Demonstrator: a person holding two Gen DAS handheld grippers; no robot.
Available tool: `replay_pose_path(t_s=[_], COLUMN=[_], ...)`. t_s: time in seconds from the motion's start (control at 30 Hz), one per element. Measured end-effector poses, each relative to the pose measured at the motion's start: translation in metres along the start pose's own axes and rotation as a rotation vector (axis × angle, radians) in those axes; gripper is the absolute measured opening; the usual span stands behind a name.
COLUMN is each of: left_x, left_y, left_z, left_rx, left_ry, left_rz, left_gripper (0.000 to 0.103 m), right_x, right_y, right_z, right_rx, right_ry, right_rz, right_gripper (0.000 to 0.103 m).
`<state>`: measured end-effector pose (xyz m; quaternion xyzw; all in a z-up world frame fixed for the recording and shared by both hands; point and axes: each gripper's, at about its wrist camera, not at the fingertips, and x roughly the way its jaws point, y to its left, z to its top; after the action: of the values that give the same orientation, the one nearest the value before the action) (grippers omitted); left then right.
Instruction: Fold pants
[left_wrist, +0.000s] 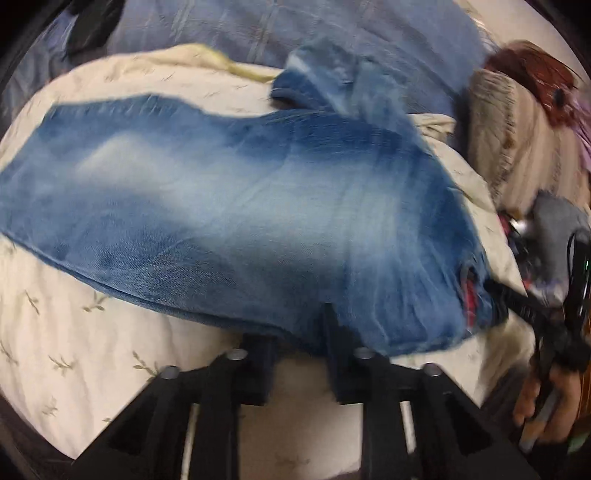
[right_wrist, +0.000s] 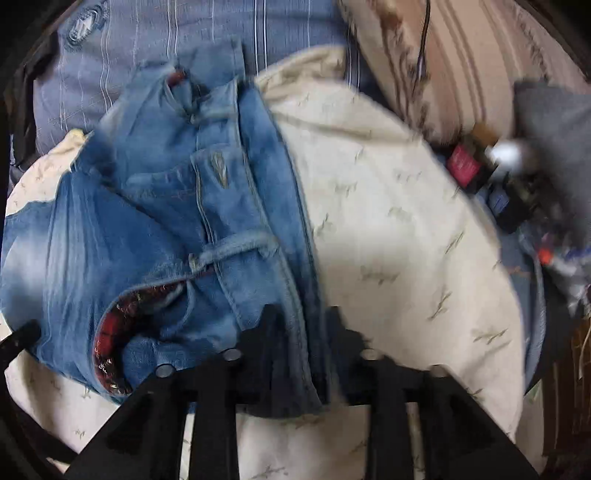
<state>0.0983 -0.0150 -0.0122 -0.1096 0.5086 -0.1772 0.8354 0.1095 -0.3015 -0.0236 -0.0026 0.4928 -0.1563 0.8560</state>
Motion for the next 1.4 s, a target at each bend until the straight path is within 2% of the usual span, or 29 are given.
replay_pose_path(t_s=[0.07,0.1,0.17,0.27,0.3,0.37,0.4,0.47,0.57,0.67,0.73,0.83,0.9,0.93,1.0,1.03,1.07,1.17,1.2,1.3,1.33,1.37,1.4], left_x=[-0.019,-0.03,-0.05,-0.072,-0.074,-0.072,-0.067,-0.051,-0.02,0.012,0.019,0.018,0.018,0.02,0.021,0.022,0.022,0.003,0.0,-0.012,-0.016,-0.017,-0.021], left_y=[-0.005,-0.006,-0.005,-0.002,-0.001,0.001,0.0,0.004,0.024,0.053,0.073,0.09,0.094,0.094,0.097,0.098,0.098,0.105,0.105,0.118,0.122,0.127,0.13], left_z=[-0.006,-0.003,0.001,0.027,0.041,0.07,0.085,0.115,0.156,0.169,0.178,0.185,0.188,0.188,0.187,0.188,0.188,0.185,0.185,0.176,0.175,0.176,0.173], left_rx=[0.035,0.056,0.087,0.116,0.121,0.132,0.143,0.134,0.067,-0.032,-0.091,-0.15,-0.17,-0.169,-0.16,-0.16,-0.169,-0.181,-0.186,-0.218,-0.228,-0.247,-0.261], left_ry=[-0.049,-0.078,-0.135,-0.242,-0.27,-0.317,-0.338,-0.33,-0.308,-0.23,-0.226,-0.235,-0.232,-0.232,-0.224,-0.222,-0.226,-0.247,-0.255,-0.275,-0.276,-0.277,-0.28], left_rz=[-0.019,-0.029,-0.016,0.056,0.084,0.166,0.194,0.245,0.256,0.234,0.225,0.2,0.165,0.16,0.161,0.155,0.146,0.116,0.116,0.111,0.106,0.102,0.101], left_gripper=[0.036,0.039,0.057,0.071,0.071,0.072,0.072,0.072,0.071,0.07,0.07,0.07,0.071,0.071,0.071,0.071,0.071,0.071,0.071,0.071,0.071,0.071,0.071], right_x=[-0.031,-0.043,-0.062,-0.058,-0.054,-0.044,-0.04,-0.02,0.014,0.05,0.077,0.105,0.127,0.137,0.156,0.155,0.149,0.093,0.076,0.008,-0.01,-0.026,-0.042], right_y=[-0.004,-0.005,0.001,0.021,0.033,0.054,0.064,0.082,0.104,0.133,0.161,0.195,0.221,0.228,0.243,0.248,0.253,0.258,0.256,0.247,0.245,0.243,0.239], right_z=[0.007,0.011,0.024,0.057,0.07,0.096,0.105,0.133,0.17,0.212,0.244,0.286,0.313,0.319,0.323,0.32,0.317,0.296,0.29,0.26,0.252,0.245,0.239], right_rx=[0.046,0.06,0.072,0.063,0.051,0.034,0.037,0.069,0.083,0.074,0.026,-0.01,-0.041,-0.03,-0.036,-0.054,-0.081,-0.139,-0.146,-0.212,-0.239,-0.26,-0.282], right_ry=[-0.123,-0.174,-0.227,-0.189,-0.168,-0.131,-0.12,-0.113,-0.077,-0.026,0.004,-0.021,-0.005,0.031,0.096,0.093,0.073,-0.109,-0.151,-0.304,-0.35,-0.386,-0.397], right_rz=[0.031,0.071,0.189,0.447,0.513,0.59,0.608,0.611,0.616,0.61,0.59,0.506,0.405,0.387,0.331,0.295,0.278,0.265,0.295,0.565,0.611,0.673,0.778], right_gripper=[0.076,0.08,0.08,0.08,0.079,0.079,0.079,0.079,0.08,0.08,0.079,0.079,0.076,0.075,0.05,0.022,0.015,0.013,0.013,0.013,0.013,0.014,0.013])
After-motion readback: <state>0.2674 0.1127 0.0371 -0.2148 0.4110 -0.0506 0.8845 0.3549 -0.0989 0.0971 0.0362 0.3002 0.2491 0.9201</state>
